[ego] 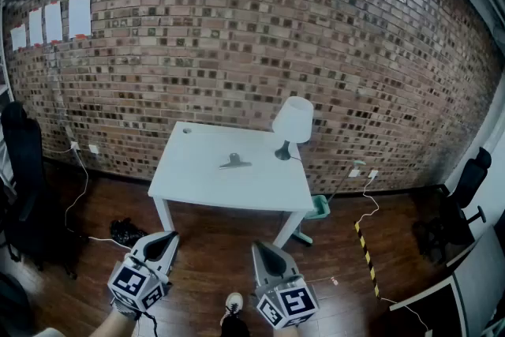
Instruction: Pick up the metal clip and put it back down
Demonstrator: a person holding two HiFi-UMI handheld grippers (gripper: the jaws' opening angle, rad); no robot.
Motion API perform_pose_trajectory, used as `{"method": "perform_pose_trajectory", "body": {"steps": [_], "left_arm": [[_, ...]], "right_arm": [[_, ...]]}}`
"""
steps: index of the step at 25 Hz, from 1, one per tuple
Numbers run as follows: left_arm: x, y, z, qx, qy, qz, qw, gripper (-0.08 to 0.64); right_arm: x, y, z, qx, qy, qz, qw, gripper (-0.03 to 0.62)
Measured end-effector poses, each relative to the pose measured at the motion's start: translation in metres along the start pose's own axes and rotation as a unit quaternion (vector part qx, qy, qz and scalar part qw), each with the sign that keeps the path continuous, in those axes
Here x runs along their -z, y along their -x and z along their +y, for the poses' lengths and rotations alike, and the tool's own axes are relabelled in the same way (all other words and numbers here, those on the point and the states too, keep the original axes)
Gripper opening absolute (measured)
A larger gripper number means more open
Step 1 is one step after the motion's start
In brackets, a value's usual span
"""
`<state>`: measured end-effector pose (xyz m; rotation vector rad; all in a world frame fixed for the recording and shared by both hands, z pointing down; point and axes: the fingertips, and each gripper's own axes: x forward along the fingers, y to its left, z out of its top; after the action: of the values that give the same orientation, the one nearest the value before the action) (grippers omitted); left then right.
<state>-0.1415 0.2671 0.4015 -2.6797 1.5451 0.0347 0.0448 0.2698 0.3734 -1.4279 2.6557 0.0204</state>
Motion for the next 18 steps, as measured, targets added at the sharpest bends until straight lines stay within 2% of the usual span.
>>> {"method": "perform_pose_trajectory", "body": {"steps": [7, 14, 18], "left_arm": [[0.02, -0.09, 0.031, -0.002, -0.004, 0.008, 1.0, 0.026], [0.02, -0.209, 0.065, -0.012, -0.002, -0.007, 0.9999, 0.026], [0.017, -0.264, 0.075, -0.016, -0.008, 0.008, 0.9998, 0.026]], "right_arm": [[0.02, -0.067, -0.072, 0.001, -0.007, -0.002, 1.0, -0.017], [0.02, -0.15, -0.172, -0.005, -0.001, -0.003, 1.0, -0.017], [0.021, -0.192, -0.222, -0.013, -0.005, 0.004, 1.0, -0.017]]}}
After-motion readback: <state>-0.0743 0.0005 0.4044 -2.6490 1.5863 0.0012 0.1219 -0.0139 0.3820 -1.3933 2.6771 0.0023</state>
